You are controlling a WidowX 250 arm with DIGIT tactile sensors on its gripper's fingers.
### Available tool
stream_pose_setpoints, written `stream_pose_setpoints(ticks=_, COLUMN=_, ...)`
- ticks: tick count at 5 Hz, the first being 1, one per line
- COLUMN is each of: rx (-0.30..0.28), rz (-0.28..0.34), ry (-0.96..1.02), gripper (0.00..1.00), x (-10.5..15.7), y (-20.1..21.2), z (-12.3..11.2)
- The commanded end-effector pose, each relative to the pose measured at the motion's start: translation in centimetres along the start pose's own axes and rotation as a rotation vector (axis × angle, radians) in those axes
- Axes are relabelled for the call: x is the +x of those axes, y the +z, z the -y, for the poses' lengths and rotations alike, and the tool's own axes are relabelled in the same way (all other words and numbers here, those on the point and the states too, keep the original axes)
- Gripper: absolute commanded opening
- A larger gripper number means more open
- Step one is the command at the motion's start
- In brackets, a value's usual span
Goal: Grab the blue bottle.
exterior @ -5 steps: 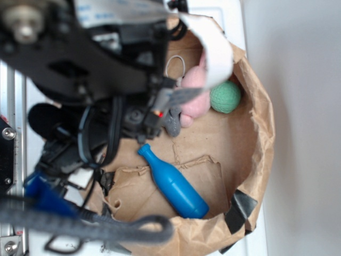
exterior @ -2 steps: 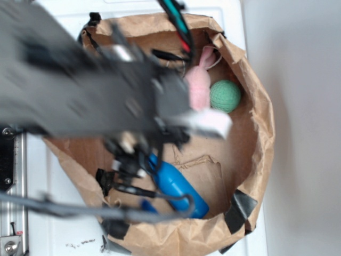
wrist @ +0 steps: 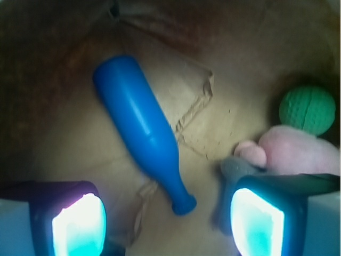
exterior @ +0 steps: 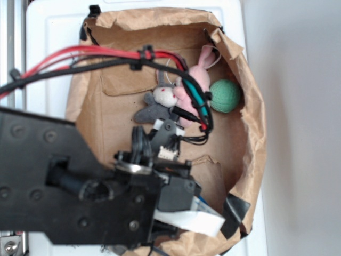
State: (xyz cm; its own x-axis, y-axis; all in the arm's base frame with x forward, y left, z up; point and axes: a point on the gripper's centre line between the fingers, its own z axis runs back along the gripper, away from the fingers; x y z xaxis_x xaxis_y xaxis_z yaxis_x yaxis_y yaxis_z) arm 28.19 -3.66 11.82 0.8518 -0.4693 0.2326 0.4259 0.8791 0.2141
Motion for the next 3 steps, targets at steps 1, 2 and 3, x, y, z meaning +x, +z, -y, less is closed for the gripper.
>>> stream_pose_setpoints(ticks=1, rx=-0.057, rz=0.123, ry=-0.050, gripper=1.00, x=3.2, y=0.8, z=2.1)
stream_pose_setpoints(ticks=2, rx=-0.045, rz=0.163, ry=-0.063, gripper=1.00, x=3.4, y=0.4, z=3.0)
stream_pose_setpoints(ticks=3, rx=-0.015, rz=0.174, ry=-0.085, gripper=1.00, x=3.2, y=-1.5, z=3.8)
